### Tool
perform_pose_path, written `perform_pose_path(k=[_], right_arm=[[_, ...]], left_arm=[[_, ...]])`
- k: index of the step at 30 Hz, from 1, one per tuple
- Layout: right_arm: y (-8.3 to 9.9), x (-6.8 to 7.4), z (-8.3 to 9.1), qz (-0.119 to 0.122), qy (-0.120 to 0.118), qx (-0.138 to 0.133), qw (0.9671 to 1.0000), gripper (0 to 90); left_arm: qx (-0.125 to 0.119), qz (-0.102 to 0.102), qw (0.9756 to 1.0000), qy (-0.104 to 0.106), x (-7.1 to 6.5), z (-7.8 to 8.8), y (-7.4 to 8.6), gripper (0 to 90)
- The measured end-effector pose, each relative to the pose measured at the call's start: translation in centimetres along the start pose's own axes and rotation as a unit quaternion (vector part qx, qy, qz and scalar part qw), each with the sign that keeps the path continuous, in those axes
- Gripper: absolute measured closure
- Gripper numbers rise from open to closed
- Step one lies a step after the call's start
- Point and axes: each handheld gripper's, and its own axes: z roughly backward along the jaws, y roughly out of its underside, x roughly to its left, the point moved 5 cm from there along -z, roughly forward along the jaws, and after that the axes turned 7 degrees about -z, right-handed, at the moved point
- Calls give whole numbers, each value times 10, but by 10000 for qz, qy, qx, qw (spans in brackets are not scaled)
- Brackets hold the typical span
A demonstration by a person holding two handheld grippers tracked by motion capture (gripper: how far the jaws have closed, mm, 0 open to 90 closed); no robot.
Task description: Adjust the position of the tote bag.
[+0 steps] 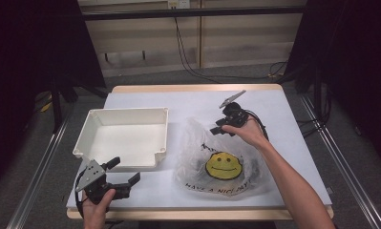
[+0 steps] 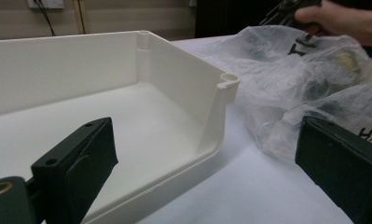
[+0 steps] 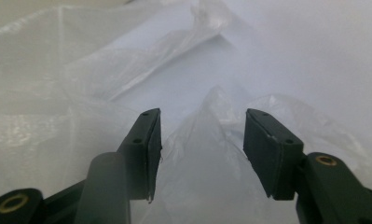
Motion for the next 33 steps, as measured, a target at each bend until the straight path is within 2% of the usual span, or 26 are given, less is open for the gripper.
perform_pose_path(k=[3,7,8,10,11,16,19,22,23,25,30,33], right_arm=[[5,-3,-8,-166,-13,183,9997,452],[10,-6,-15,-183,0,318,9993,475],[12,-10,-17,-199,49,321,9993,574],[15,-11,-20,-239,80,421,9988,637],[15,-12,-20,-237,104,402,9989,679],[17,-13,-20,-344,45,372,9987,878],[17,-13,-20,-382,58,355,9986,899],[14,-14,-14,-380,15,173,9991,900],[12,-14,-11,-413,-12,103,9991,900],[10,-15,-4,-335,-103,-107,9993,900],[6,-16,11,-463,-237,-466,9976,900],[4,-14,20,-425,-282,-611,9968,900]], left_arm=[[62,-52,10000,-28,-1,-1,0,50],[55,-60,10000,-29,-1,-2,0,50],[58,-61,10000,-10,-1,-2,0,50],[90,-58,9999,3,-1,-3,1,50],[82,-68,9999,44,0,-4,1,50],[118,-104,9999,-11,-1,-3,1,50],[118,-149,9998,-17,-1,-3,1,49],[120,-84,9999,-46,0,-4,1,49],[104,-77,9999,22,-1,-5,1,49],[133,-96,9999,18,-1,-6,1,49],[156,-114,9998,94,-3,-8,1,49],[143,-109,9998,98,-3,-7,1,50]])
